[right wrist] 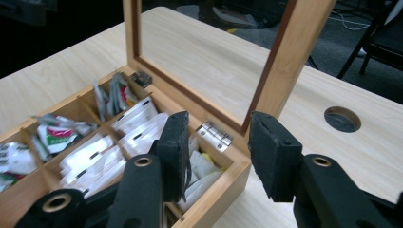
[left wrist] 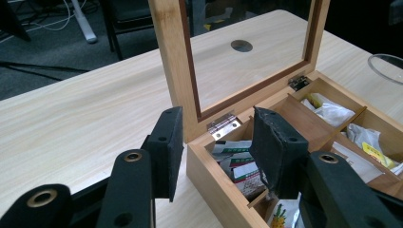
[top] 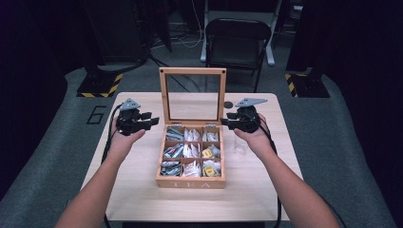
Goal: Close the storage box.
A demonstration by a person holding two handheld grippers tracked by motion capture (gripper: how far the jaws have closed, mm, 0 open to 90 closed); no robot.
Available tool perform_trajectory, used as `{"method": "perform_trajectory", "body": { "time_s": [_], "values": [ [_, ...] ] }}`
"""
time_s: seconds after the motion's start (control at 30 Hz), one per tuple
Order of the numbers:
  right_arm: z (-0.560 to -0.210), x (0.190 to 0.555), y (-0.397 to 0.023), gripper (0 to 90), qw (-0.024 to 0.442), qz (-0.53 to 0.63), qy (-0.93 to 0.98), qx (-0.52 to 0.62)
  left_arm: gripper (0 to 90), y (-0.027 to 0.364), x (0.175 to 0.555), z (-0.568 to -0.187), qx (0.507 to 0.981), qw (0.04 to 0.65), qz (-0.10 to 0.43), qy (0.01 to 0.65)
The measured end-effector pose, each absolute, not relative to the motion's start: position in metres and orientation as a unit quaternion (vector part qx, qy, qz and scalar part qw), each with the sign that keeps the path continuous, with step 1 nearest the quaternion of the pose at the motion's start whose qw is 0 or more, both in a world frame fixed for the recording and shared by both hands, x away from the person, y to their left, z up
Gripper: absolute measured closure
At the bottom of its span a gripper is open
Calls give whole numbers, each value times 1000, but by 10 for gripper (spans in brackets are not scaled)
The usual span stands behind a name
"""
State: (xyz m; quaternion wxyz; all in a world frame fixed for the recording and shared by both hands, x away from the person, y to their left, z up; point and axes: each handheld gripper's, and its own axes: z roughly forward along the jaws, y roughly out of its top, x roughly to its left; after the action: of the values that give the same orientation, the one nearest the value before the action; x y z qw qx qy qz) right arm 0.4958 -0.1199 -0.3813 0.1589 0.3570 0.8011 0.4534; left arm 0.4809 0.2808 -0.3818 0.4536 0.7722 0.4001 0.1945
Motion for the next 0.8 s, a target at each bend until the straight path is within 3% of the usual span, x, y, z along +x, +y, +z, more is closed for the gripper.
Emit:
{"method": "perform_trajectory", "body": {
  "time_s": [0.27, 0.8],
  "values": [
    [-389, 474, -119, 644, 154, 450, 815, 331, 544, 280, 477, -379, 771, 458, 196, 396],
    [-403, 450, -115, 636, 138, 450, 824, 317, 543, 280, 474, -378, 773, 457, 197, 392]
  ]
}}
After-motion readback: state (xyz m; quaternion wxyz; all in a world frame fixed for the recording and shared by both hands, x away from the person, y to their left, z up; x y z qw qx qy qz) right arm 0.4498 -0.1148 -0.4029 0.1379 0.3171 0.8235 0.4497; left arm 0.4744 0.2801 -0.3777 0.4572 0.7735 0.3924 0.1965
